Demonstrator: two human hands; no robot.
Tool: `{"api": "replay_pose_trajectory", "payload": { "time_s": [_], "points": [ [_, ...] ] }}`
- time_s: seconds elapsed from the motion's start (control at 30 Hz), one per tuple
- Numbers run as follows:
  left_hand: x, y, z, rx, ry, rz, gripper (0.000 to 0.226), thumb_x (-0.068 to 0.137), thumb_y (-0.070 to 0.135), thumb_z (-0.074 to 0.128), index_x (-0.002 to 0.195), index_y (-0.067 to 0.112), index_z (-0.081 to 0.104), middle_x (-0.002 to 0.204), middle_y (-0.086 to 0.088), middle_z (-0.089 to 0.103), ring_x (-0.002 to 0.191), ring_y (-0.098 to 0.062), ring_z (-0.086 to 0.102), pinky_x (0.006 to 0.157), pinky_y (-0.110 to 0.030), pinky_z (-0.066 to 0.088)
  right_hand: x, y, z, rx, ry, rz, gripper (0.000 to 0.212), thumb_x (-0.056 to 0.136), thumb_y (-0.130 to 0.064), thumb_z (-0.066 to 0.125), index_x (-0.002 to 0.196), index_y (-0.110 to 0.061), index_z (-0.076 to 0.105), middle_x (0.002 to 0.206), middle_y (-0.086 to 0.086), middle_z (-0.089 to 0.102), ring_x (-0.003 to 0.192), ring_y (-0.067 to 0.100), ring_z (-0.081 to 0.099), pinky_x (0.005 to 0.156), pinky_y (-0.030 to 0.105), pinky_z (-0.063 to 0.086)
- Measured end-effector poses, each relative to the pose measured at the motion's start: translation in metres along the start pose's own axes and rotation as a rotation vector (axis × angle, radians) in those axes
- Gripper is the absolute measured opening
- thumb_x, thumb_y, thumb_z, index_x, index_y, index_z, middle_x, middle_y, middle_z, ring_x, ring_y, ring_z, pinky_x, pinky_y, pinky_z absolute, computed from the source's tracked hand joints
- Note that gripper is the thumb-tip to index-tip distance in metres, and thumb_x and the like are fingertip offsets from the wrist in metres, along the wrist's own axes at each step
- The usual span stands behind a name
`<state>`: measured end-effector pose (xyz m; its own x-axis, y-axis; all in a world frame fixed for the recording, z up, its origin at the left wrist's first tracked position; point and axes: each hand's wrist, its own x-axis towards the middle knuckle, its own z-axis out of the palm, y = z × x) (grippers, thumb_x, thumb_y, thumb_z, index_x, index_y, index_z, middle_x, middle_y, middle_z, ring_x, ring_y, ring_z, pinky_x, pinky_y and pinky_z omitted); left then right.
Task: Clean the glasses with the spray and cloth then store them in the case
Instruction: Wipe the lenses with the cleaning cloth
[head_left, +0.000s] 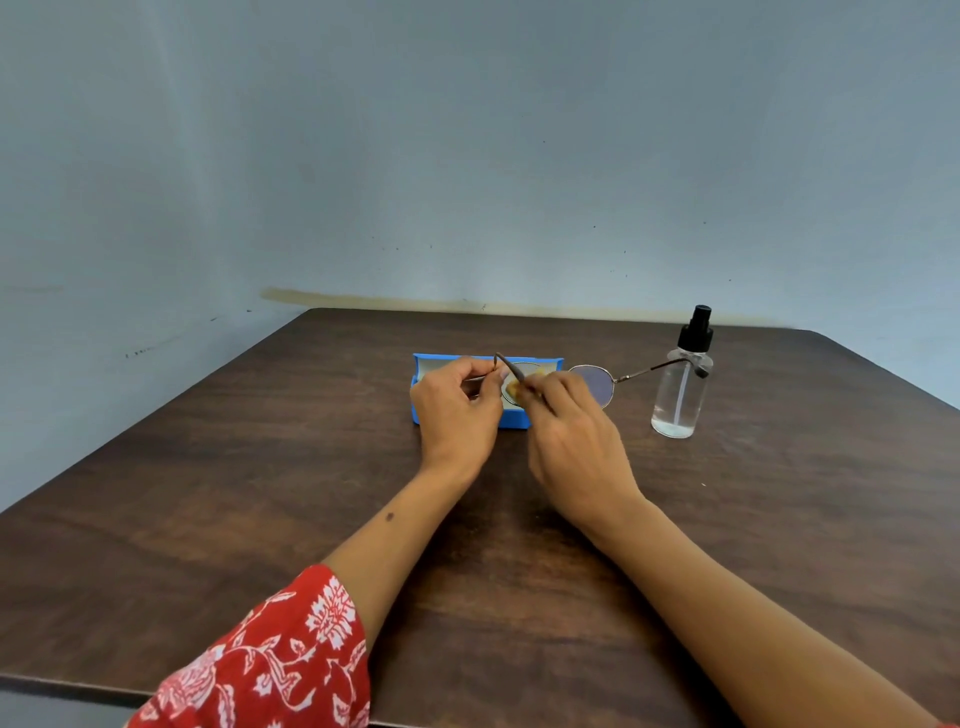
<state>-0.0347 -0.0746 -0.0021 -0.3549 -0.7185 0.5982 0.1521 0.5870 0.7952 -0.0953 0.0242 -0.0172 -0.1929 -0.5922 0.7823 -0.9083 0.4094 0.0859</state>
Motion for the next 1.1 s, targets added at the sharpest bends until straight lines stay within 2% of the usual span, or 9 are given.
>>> {"api": "replay_pose_trajectory", "payload": {
  "time_s": [0.17, 0.37, 0.5, 0.6, 0.73, 0.87, 0.97, 1.1],
  "points": [
    [0.001, 0.0, -0.001, 0.01, 0.02, 0.015, 0.005, 0.08, 0.006, 0.069, 0.083, 0.007, 0.073, 0.071, 0.005, 0.067, 0.061, 0.001, 0.063, 0.061, -0.011, 0.051, -0.002, 0.0, -0.001, 0.031, 0.005, -0.082, 0.04, 0.077, -0.007, 0.038, 0.102, -0.001, 0.068, 0.095, 0.009, 0.065, 0.092, 0.027, 0.058, 0.08, 0.032, 0.05],
    [-0.002, 0.005, 0.001, 0.018, -0.042, 0.038, 0.007, 0.081, 0.006, 0.069, 0.087, 0.007, 0.073, 0.075, 0.008, 0.066, 0.071, 0.002, 0.064, 0.066, -0.009, 0.052, 0.001, 0.01, 0.004, -0.115, -0.021, 0.001, 0.036, 0.076, -0.004, 0.039, 0.096, 0.002, 0.069, 0.094, 0.013, 0.066, 0.091, 0.029, 0.06, 0.079, 0.034, 0.052],
    [0.0, 0.001, -0.001, 0.012, -0.02, 0.035, 0.005, 0.081, 0.005, 0.068, 0.083, 0.006, 0.073, 0.074, 0.006, 0.067, 0.065, 0.006, 0.063, 0.063, -0.01, 0.051, 0.001, 0.001, 0.0, -0.002, -0.012, -0.068, 0.04, 0.075, -0.008, 0.037, 0.096, -0.002, 0.069, 0.091, 0.009, 0.064, 0.089, 0.024, 0.055, 0.078, 0.03, 0.049],
    [0.0, 0.001, -0.001, 0.025, -0.019, 0.031, 0.005, 0.081, 0.005, 0.069, 0.082, 0.007, 0.073, 0.075, 0.004, 0.069, 0.068, 0.003, 0.064, 0.064, -0.011, 0.052, 0.0, -0.001, -0.002, 0.023, -0.009, -0.12, 0.037, 0.075, -0.009, 0.038, 0.096, -0.002, 0.068, 0.09, 0.008, 0.063, 0.087, 0.025, 0.057, 0.076, 0.03, 0.05],
    [-0.002, 0.005, 0.0, 0.029, -0.042, 0.052, 0.008, 0.081, 0.003, 0.068, 0.084, 0.006, 0.073, 0.075, 0.004, 0.069, 0.071, 0.0, 0.065, 0.066, -0.01, 0.052, 0.003, 0.008, -0.001, -0.04, 0.01, -0.014, 0.036, 0.075, -0.007, 0.038, 0.091, 0.0, 0.069, 0.09, 0.011, 0.066, 0.086, 0.027, 0.06, 0.073, 0.034, 0.054],
    [-0.005, 0.01, 0.001, 0.008, -0.074, 0.069, 0.01, 0.081, 0.002, 0.065, 0.087, 0.006, 0.073, 0.076, 0.007, 0.067, 0.074, -0.003, 0.066, 0.068, -0.011, 0.052, 0.006, 0.012, 0.0, -0.115, -0.008, 0.061, 0.036, 0.075, -0.005, 0.04, 0.095, 0.004, 0.069, 0.094, 0.015, 0.067, 0.089, 0.031, 0.063, 0.076, 0.035, 0.054],
    [-0.005, 0.009, 0.0, -0.004, -0.067, 0.062, 0.01, 0.081, 0.002, 0.066, 0.086, 0.005, 0.073, 0.074, 0.009, 0.066, 0.07, 0.001, 0.064, 0.065, -0.009, 0.051, 0.005, 0.011, 0.003, -0.114, -0.008, 0.039, 0.035, 0.075, -0.005, 0.041, 0.096, 0.002, 0.069, 0.093, 0.013, 0.066, 0.089, 0.029, 0.061, 0.076, 0.035, 0.054],
    [-0.004, 0.007, 0.001, -0.018, -0.06, 0.046, 0.006, 0.08, 0.003, 0.068, 0.083, 0.004, 0.073, 0.071, 0.01, 0.065, 0.063, 0.014, 0.06, 0.06, -0.004, 0.046, 0.003, 0.004, 0.004, -0.026, 0.018, -0.027, 0.042, 0.076, -0.008, 0.036, 0.1, -0.004, 0.07, 0.09, 0.008, 0.065, 0.09, 0.02, 0.048, 0.077, 0.03, 0.049]
  ]
}}
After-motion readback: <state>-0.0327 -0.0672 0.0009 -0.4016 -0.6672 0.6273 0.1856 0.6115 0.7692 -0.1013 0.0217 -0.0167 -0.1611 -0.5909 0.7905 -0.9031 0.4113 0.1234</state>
